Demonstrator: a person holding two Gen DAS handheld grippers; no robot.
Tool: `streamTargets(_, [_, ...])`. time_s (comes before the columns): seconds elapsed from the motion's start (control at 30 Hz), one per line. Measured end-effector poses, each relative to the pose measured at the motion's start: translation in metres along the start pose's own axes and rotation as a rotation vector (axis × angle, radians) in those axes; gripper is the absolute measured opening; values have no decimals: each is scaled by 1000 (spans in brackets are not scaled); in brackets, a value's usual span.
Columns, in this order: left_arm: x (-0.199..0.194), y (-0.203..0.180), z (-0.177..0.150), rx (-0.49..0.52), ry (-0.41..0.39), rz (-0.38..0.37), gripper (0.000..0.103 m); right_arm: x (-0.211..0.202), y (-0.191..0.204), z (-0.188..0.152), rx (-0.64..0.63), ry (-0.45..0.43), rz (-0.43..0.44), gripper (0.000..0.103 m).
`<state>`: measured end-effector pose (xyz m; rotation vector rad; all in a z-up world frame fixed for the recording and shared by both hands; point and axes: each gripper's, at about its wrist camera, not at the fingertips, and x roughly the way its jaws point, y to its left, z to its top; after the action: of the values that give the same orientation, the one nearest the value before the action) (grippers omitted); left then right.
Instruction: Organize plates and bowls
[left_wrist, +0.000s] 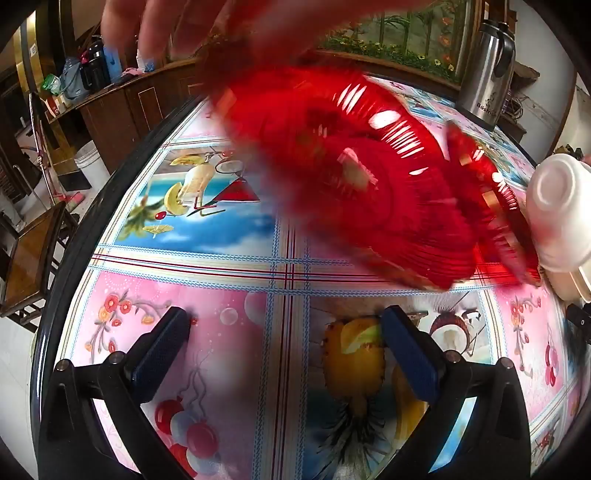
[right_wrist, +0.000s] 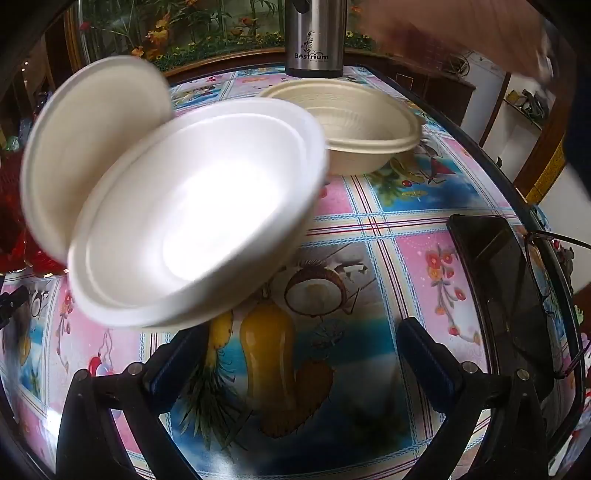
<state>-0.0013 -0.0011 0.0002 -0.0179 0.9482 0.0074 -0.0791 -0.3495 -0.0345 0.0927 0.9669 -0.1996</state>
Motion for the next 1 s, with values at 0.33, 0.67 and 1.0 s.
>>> streamTargets(0.33, [2, 2, 2, 0, 2, -1, 103, 1, 0, -3, 0, -4, 3, 103])
streamTargets(0.67, [0, 2, 2, 1, 1, 0, 103, 3, 2, -7, 1, -4, 3, 103])
streamTargets(1.0, [0, 2, 2, 1, 1, 0, 103, 2, 3, -6, 0, -4, 3, 103])
